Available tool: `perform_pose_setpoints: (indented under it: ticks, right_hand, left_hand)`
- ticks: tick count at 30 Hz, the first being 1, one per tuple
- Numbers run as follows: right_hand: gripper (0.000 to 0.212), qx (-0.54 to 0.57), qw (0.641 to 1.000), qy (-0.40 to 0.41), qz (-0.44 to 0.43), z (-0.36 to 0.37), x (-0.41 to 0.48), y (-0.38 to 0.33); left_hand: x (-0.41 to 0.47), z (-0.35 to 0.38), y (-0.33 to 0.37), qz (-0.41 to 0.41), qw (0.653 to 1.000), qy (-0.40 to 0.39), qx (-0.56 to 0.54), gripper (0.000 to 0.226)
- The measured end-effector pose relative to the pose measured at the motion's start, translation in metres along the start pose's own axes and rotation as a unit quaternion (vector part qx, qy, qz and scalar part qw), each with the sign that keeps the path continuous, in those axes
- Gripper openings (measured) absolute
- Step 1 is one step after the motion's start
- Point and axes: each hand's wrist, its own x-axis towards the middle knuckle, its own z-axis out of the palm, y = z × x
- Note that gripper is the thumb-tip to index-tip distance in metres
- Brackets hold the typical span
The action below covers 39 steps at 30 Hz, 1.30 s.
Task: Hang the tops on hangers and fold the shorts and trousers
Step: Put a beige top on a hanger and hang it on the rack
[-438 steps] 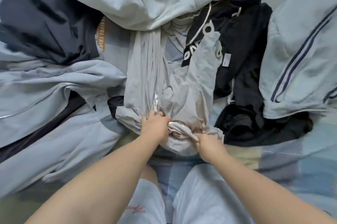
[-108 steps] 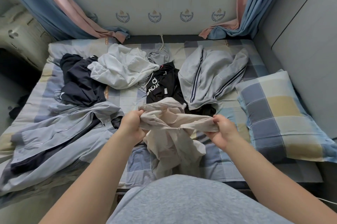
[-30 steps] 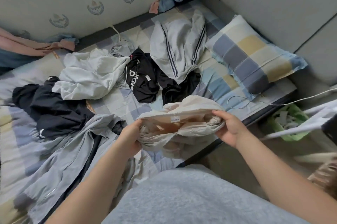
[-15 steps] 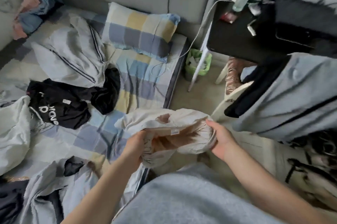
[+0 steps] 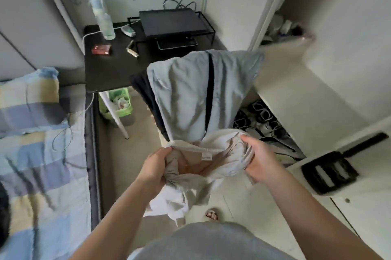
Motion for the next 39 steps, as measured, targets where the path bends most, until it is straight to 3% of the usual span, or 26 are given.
perform_pose_setpoints:
  ticks: [3,5,11,14,22,26,29,33,39]
  right_hand:
    - [0.038,0.007,0.999,0.011,-0.042,-0.042,0.01,-0.058]
    - [0.036,0.01,0.997,0.02,-0.072,-0.062,0.013,-0.093]
    - [0.011,0.028,0.985,0.04,-0.164,-0.098,-0.005,-0.206]
    - [0.015,0.021,0.975,0.035,-0.219,-0.11,-0.014,-0.264]
    - [0.013,0.051,0.931,0.091,-0.351,-0.118,-0.041,-0.424]
    - [0.02,0.056,0.89,0.113,-0.438,-0.107,-0.059,-0.501]
    - [0.02,0.078,0.848,0.14,-0.505,-0.094,-0.076,-0.556]
    - [0.017,0.107,0.786,0.186,-0.58,-0.071,-0.101,-0.624]
    - [0.011,0.041,0.73,0.267,-0.627,-0.058,-0.142,-0.706]
  left_hand:
    - [0.009,0.08,0.018,0.036,0.999,-0.032,0.0,0.015]
    - [0.01,0.127,0.032,0.054,0.997,-0.048,0.016,0.024]
    - [0.002,0.248,0.082,0.104,0.985,-0.121,0.072,0.02]
    - [0.001,0.309,0.119,0.135,0.974,-0.169,0.07,0.019]
    - [-0.03,0.464,0.245,0.266,0.906,-0.316,0.093,0.015]
    - [-0.05,0.533,0.316,0.319,0.862,-0.382,0.092,0.02]
    - [-0.07,0.578,0.369,0.359,0.827,-0.423,0.09,0.016]
    - [-0.093,0.633,0.438,0.417,0.782,-0.452,0.097,0.026]
    - [-0.135,0.698,0.522,0.482,0.724,-0.486,0.088,0.032]
